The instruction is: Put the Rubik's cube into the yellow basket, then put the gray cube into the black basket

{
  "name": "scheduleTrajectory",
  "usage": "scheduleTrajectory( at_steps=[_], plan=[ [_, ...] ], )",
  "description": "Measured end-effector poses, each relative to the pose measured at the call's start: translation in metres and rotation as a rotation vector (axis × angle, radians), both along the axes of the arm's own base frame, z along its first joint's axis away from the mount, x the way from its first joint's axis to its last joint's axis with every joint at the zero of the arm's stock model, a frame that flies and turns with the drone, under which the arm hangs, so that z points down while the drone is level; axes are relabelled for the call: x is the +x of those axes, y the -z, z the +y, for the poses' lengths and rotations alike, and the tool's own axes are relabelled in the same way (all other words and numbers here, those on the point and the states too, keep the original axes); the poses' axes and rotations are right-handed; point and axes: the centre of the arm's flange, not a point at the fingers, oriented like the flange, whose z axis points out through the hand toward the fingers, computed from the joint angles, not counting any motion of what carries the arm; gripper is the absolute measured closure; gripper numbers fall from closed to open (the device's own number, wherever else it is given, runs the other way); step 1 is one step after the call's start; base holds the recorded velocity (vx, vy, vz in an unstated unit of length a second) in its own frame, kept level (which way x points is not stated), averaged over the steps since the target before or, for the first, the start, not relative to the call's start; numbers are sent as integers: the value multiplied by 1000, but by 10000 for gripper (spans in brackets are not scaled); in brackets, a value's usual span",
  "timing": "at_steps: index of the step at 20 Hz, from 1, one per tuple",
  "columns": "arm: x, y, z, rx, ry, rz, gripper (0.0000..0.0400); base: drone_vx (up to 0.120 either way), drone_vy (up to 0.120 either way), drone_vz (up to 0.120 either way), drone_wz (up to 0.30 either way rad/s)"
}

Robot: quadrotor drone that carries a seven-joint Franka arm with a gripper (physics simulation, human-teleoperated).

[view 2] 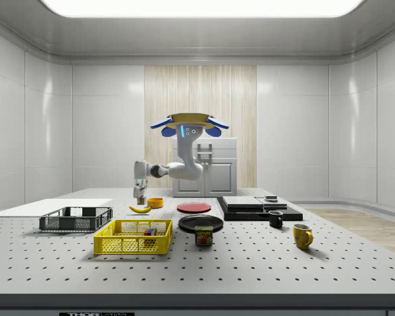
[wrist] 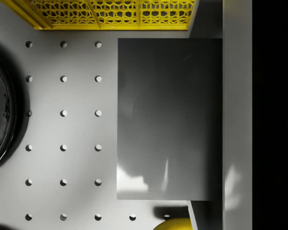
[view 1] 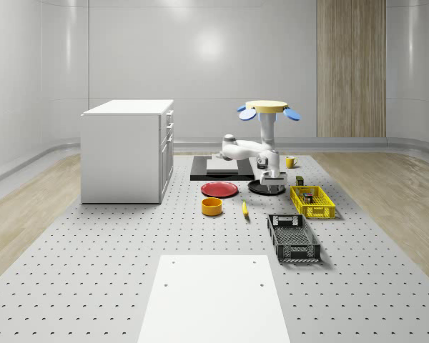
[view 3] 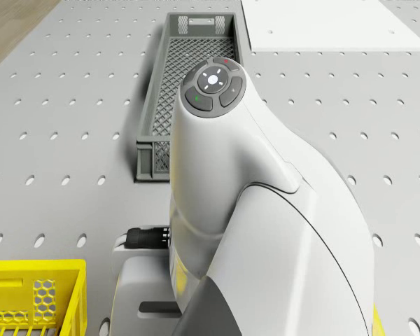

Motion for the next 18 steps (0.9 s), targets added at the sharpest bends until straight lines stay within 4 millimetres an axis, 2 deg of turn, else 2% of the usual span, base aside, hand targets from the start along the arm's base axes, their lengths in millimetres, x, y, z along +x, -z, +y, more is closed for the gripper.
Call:
scheduleTrajectory(
  at_steps=[4,14,18],
  plan=[
    [0,2,0,0,0,0,149,120,110,0,0],
    [0,4,0,0,0,0,149,120,0,0,0],
    [0,4,0,0,0,0,149,120,110,0,0]
  ],
)
